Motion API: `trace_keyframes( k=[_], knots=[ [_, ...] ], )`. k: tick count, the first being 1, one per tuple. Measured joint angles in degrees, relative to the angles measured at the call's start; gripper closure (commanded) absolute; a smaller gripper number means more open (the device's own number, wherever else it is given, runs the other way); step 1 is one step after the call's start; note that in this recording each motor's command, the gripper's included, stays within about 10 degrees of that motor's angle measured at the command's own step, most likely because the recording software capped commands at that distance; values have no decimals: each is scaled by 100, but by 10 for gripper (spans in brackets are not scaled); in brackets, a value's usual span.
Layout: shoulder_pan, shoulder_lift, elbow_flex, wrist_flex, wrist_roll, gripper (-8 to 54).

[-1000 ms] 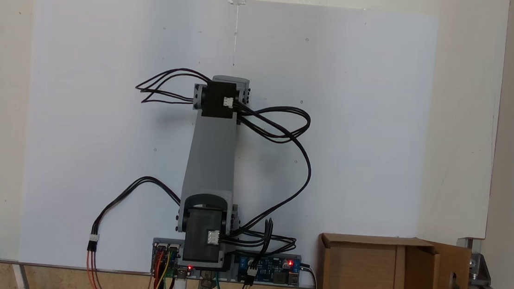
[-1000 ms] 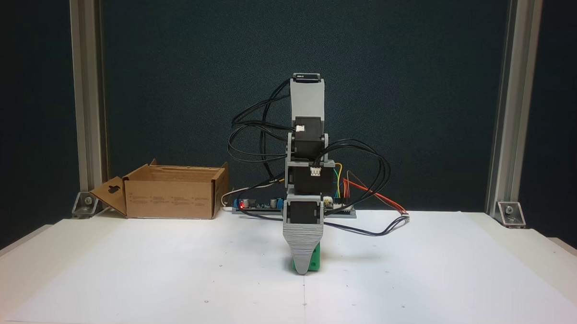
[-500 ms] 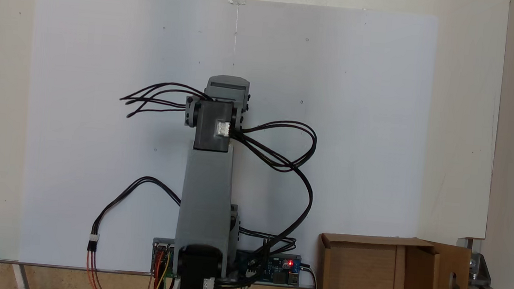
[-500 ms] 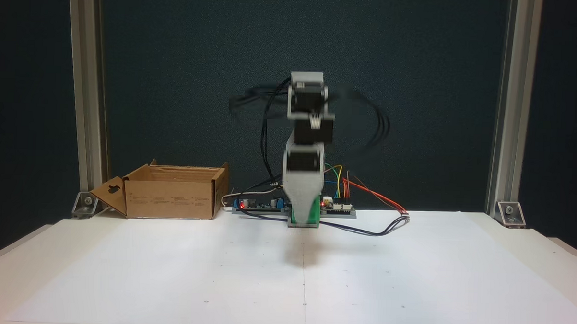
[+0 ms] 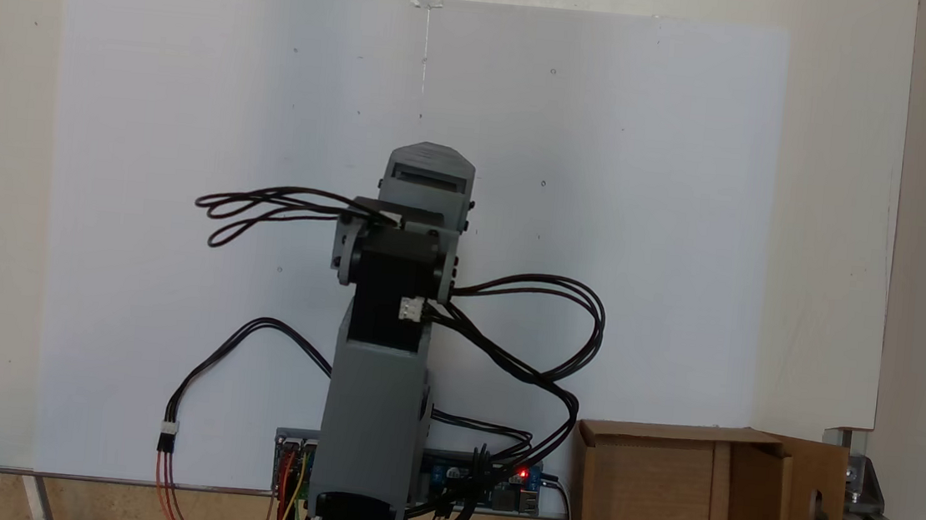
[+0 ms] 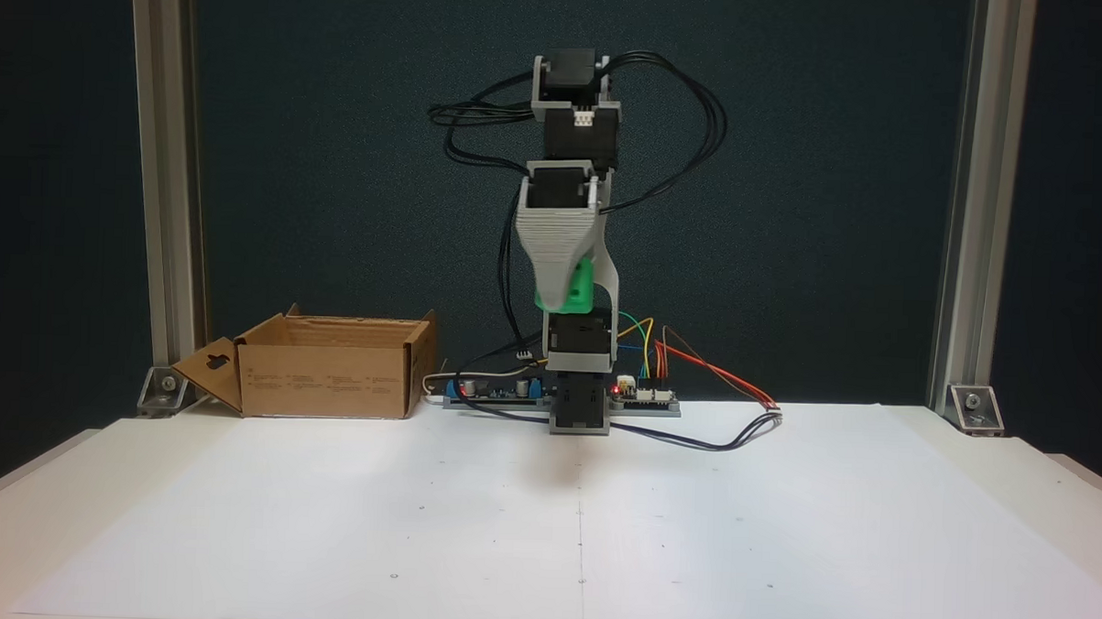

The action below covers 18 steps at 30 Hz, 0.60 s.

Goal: Grasp a green dice and put it in the bin.

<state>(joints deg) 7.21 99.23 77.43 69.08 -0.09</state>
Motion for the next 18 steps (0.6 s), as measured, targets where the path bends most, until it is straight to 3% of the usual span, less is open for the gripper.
trace_keyframes(
  k=[6, 18],
  knots=[
    [1072, 0, 0, 185, -439, 340],
    [6029, -70, -352, 114, -2030, 340]
  ],
)
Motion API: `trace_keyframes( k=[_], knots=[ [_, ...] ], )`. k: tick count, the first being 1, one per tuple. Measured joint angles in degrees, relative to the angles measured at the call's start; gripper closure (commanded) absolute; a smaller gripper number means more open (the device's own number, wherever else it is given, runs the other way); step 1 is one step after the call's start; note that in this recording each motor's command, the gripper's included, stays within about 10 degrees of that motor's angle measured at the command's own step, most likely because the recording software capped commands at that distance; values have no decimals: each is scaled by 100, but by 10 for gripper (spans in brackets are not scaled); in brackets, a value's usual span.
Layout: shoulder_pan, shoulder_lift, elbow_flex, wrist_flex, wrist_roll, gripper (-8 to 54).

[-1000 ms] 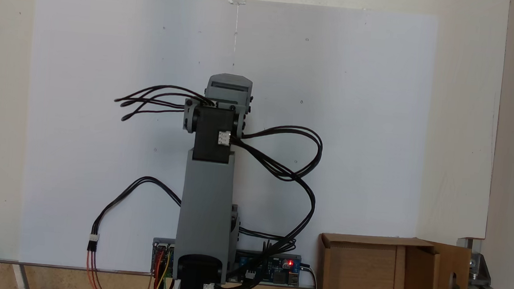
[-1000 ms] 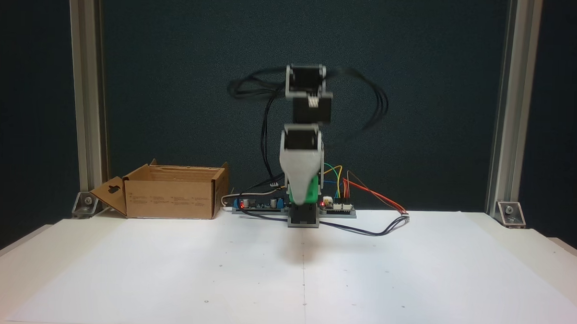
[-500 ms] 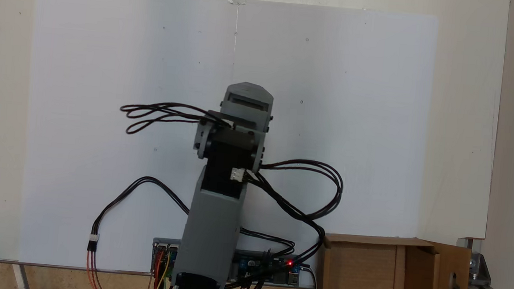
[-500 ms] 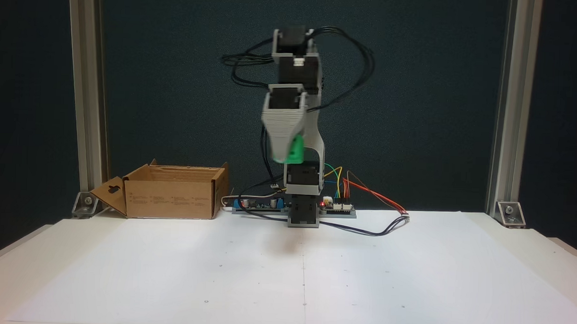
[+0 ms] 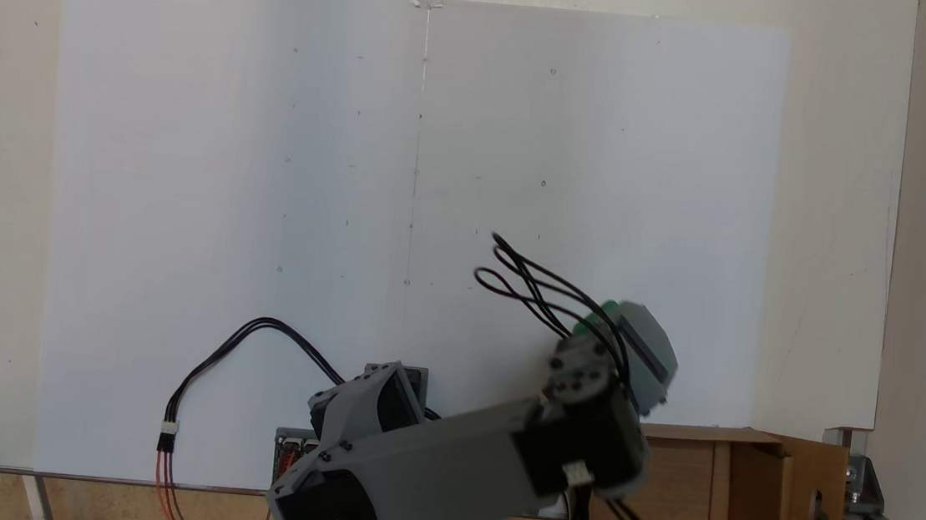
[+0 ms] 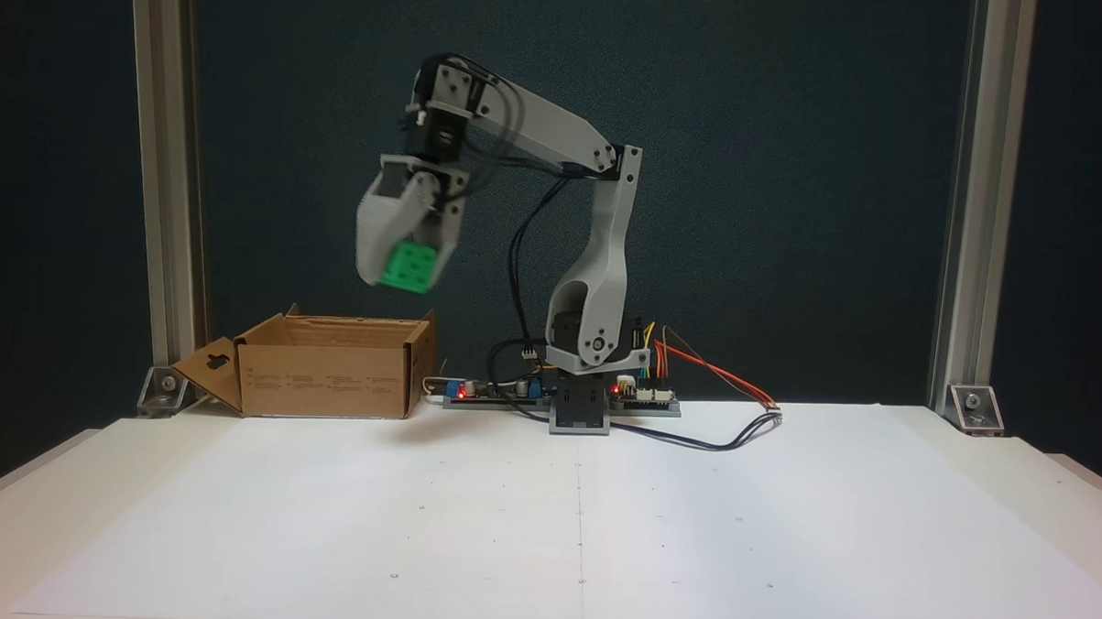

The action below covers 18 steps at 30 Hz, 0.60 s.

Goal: Grasp a green dice and put it in the bin.

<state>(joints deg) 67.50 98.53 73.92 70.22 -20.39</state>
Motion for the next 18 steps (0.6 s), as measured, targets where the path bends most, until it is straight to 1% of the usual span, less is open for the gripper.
trace_keyframes(
  k=[6, 12, 18],
  knots=[
    [2347, -976, -439, -571, -501, 340],
    [3472, -1819, -562, -1046, -817, 340],
    [3946, -2417, -562, -1389, -984, 340]
  ],
)
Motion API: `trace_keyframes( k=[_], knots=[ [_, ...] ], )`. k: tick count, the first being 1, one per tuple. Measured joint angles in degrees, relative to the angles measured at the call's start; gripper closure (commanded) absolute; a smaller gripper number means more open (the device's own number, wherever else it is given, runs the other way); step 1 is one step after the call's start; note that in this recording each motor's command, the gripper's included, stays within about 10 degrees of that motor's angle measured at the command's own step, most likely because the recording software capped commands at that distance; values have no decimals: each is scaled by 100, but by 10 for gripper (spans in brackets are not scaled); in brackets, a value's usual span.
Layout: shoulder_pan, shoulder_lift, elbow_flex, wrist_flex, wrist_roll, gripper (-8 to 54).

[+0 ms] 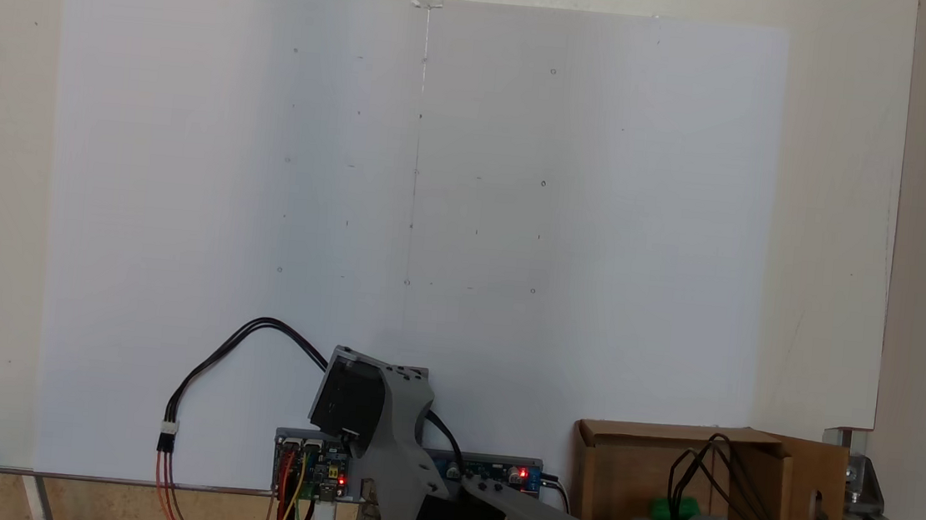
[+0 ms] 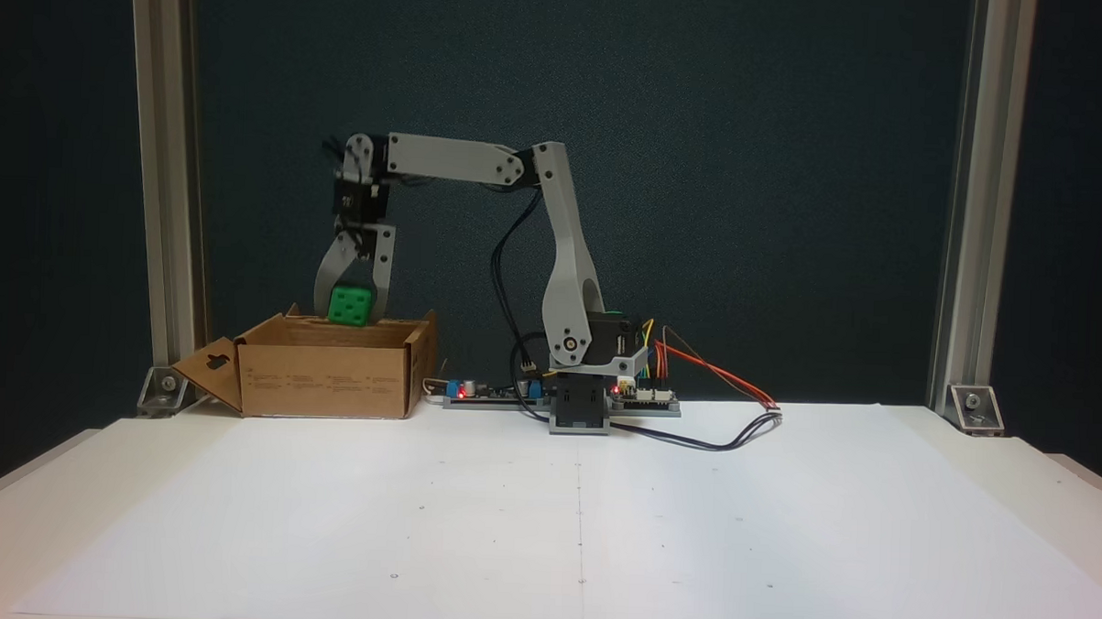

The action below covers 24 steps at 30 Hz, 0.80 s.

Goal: Grasp a green dice and put it in the bin.

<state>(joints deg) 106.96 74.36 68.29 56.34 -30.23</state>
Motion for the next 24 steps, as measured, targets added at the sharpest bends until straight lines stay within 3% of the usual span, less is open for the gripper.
trace_keyframes(
  k=[4, 5, 7, 9, 18, 24],
  knots=[
    [26, -167, 0, 0, -9, 340],
    [26, -185, 0, 0, -9, 308],
    [26, -220, 0, 0, -9, 135],
    [26, -246, 0, -18, -9, 83],
    [-255, -97, 0, -624, 185, 84],
    [-1819, 1345, 0, -1116, 1512, 32]
  ],
)
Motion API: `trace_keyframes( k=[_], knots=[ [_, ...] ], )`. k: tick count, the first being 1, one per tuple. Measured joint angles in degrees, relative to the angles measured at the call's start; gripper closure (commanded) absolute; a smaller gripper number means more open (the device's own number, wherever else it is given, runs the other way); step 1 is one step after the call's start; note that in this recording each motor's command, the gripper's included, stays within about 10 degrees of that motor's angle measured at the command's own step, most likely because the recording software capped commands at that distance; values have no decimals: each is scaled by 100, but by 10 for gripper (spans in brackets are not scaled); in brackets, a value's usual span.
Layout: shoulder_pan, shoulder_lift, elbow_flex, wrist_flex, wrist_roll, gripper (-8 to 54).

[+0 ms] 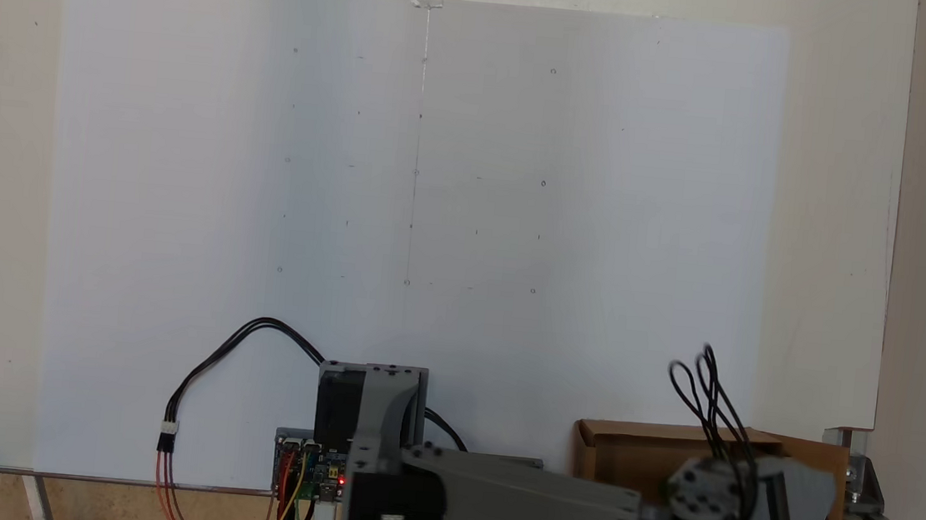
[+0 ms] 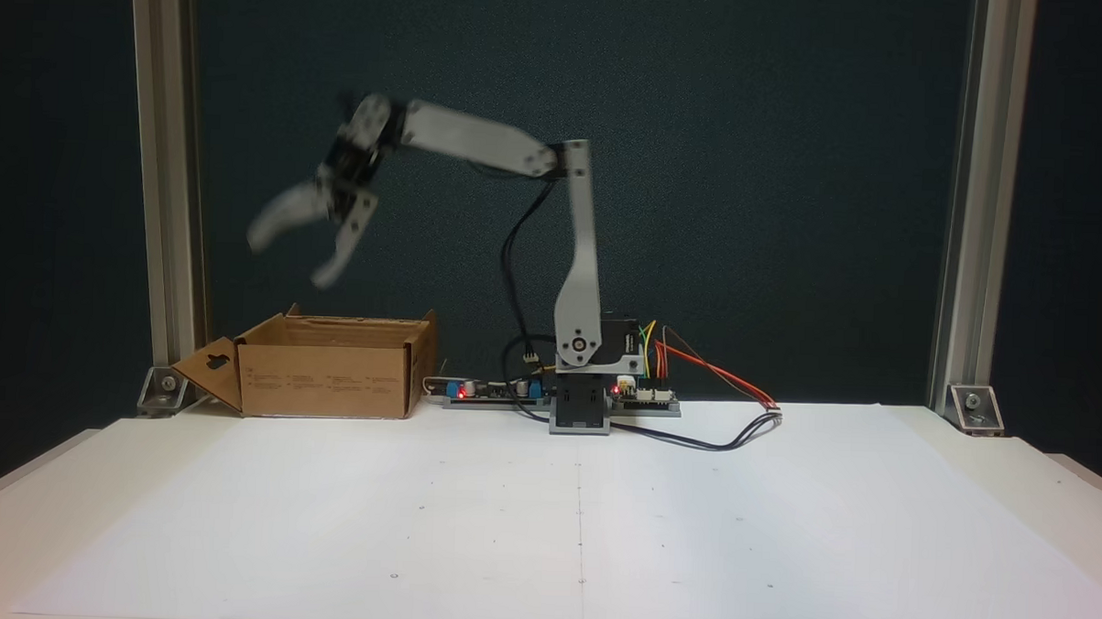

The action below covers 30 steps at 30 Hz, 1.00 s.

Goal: Grasp a green dice and put it in the bin.

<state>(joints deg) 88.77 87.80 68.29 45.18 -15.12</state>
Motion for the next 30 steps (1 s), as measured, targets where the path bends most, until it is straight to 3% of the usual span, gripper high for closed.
trace_keyframes(
  k=[8, 15, 22, 30],
  knots=[
    [-3270, 1327, 53, -62, 1248, 18],
    [-6196, 2681, 1837, -246, 1380, 18],
    [-8956, 3595, 3419, -1916, 1380, 19],
    [-9316, 4148, 5388, -3911, 1380, 19]
  ],
)
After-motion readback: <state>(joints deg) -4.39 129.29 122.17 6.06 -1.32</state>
